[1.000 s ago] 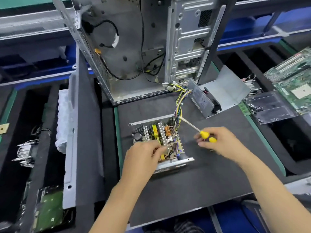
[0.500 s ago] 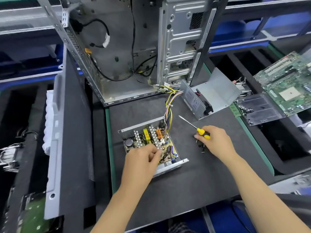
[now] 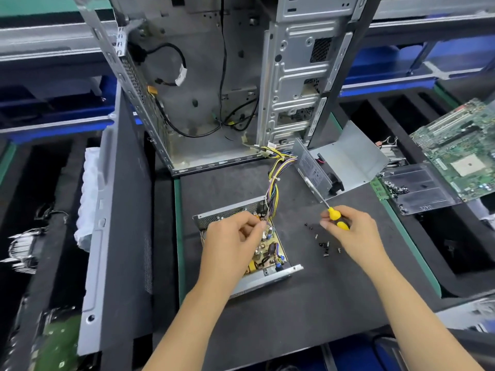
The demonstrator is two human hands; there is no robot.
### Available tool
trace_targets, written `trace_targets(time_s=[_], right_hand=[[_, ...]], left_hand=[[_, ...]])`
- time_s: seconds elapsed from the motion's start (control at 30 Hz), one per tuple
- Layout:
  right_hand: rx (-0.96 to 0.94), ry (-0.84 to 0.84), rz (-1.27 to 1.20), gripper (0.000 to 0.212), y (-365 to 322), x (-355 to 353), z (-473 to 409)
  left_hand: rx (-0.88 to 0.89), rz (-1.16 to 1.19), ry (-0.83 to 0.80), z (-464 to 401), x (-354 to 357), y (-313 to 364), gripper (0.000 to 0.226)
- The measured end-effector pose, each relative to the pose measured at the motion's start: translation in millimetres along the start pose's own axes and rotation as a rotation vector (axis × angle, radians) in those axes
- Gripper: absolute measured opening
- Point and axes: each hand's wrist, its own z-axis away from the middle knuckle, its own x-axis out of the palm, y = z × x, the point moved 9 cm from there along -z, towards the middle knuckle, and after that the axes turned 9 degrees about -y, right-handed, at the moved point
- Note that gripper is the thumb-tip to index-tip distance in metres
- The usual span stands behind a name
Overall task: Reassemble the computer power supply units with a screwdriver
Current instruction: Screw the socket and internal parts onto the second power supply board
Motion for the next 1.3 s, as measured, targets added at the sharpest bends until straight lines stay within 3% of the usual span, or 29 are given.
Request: trace_targets(time_s=[0.07,0.17,0.23,0.4,0.63,0.83,0.97,1.1,1.3], right_hand=[[-0.13,0.01,-0.141,0.022,-40.4,-4.0,14.3],[-0.346,-0.113,-0.157,0.022,-111.4,13.8,31.6],[-0.381,-0.208,-0.176,0.021,-135.9,30.2,31.7],[-0.411,-0.198,0.011,0.019,-155.8,42.2,20.3],[-0.556,-0.171,0.432,0.018,-174.4,52.4,22.1],[-0.619,-0.189,0.507,0.019,-180.5,57.1,27.4],[-0.53,-0.219,0.489,0.028,-171.4,43.1,23.9],[-0.453,-0.247,0.655,0.047,-162.6,16.6,18.9],[-0.413,-0.232,0.837,0.035,-167.8,6.6,18.6]], left_hand=[[-0.032,0.15,-0.101,-5.2,11.4,4.4,0.016],[-0.086,0.355,-0.271,-12.4,30.5,12.2,0.026],[-0.13,0.525,-0.311,-14.8,32.2,12.8,0.027],[-0.217,0.94,-0.382,-14.7,25.2,2.8,0.03],[-0.222,0.87,-0.409,-11.9,15.3,-15.2,0.022],[-0.231,0.907,-0.386,-14.8,18.4,-21.0,0.009],[-0.213,1.002,-0.267,-17.6,15.8,-26.4,0.012],[-0.132,1.137,-0.122,-17.6,3.2,-33.3,0.012],[-0.075,1.141,-0.117,-16.8,0.8,-31.4,0.014]])
